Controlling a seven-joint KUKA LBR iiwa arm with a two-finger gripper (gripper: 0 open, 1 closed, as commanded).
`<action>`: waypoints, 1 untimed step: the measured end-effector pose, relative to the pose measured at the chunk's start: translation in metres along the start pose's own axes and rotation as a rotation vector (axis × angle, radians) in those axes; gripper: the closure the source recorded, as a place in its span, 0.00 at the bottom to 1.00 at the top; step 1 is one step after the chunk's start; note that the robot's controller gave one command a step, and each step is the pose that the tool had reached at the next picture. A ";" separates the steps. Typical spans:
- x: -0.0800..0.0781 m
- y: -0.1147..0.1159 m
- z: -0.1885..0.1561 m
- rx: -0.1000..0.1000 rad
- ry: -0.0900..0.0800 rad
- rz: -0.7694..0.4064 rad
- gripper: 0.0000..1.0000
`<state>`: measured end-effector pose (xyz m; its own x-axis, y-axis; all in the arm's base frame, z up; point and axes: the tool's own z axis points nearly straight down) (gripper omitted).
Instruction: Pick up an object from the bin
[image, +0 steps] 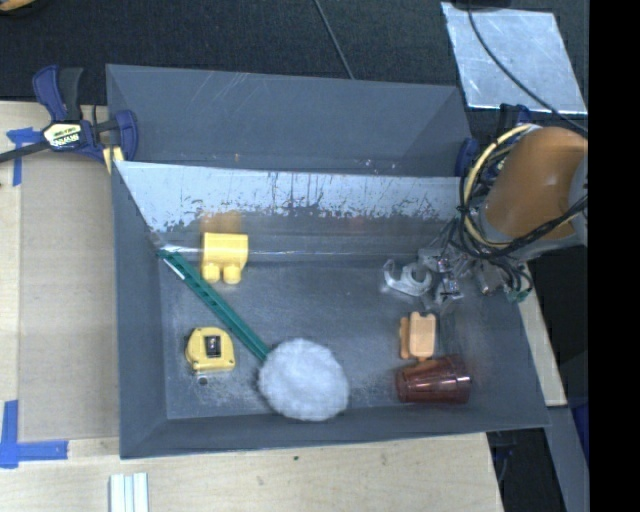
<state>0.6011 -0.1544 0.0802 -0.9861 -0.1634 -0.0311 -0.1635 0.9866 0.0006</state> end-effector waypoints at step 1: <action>0.002 0.002 -0.006 -0.003 0.007 0.054 1.00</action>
Offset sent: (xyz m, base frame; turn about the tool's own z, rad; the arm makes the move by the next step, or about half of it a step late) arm -0.0003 0.0007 0.0447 0.0345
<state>0.5991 -0.1532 0.0858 -0.9936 -0.1104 -0.0242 -0.1105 0.9939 0.0049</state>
